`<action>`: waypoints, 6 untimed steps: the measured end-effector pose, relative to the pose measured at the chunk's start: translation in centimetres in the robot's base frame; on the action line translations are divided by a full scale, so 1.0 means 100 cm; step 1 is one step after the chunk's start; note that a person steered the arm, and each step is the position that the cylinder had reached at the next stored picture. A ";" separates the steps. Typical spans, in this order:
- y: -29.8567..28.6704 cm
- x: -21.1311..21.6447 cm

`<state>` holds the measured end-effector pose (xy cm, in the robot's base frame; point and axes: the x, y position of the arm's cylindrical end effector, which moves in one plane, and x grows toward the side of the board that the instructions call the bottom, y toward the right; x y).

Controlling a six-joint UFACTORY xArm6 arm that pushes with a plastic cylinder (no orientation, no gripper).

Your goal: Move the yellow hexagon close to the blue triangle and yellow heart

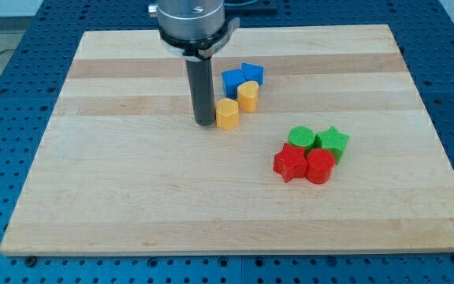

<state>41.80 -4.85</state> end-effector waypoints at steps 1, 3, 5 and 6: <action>-0.022 0.000; 0.024 0.000; 0.092 0.000; 0.092 0.004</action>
<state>42.20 4.34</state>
